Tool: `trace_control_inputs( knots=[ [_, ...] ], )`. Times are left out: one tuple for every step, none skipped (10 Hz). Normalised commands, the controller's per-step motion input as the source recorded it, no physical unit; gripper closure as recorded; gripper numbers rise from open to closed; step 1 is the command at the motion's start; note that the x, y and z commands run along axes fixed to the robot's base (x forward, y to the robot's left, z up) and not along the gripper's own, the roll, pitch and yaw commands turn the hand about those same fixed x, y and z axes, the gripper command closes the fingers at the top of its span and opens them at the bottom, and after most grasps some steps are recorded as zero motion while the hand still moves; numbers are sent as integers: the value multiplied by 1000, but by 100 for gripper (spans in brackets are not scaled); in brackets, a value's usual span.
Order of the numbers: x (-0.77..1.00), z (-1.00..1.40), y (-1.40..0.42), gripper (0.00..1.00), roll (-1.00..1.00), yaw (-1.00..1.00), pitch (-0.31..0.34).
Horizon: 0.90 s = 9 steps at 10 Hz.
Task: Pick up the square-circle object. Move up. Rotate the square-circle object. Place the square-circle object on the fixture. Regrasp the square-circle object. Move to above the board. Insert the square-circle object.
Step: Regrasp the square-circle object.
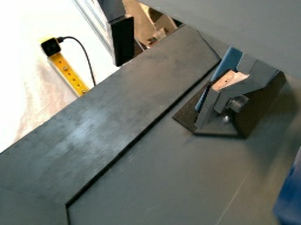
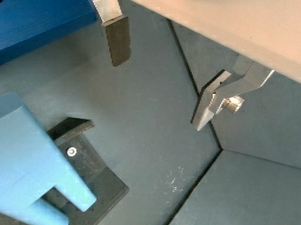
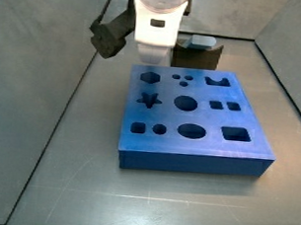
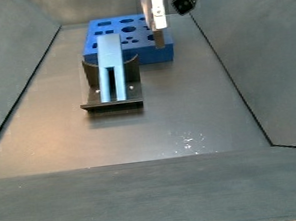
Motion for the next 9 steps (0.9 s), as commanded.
trace_control_inputs(
  knots=[
    [1000, -4, -20, 0, 71, 122, -210],
    [1000, -36, -14, 0, 97, 17, -183],
    [1000, -40, -14, 0, 106, -18, -171],
    [1000, -41, -14, 0, 108, -63, -126],
    [1000, -49, -13, 0, 106, -80, -84],
    [1000, -55, -15, 0, 98, -89, -27],
    [1000, -58, -15, 0, 93, -92, 2],
    [992, -51, -14, 0, 84, -86, 55],
    [894, -47, -11, 0, 82, -74, 87]
  ],
)
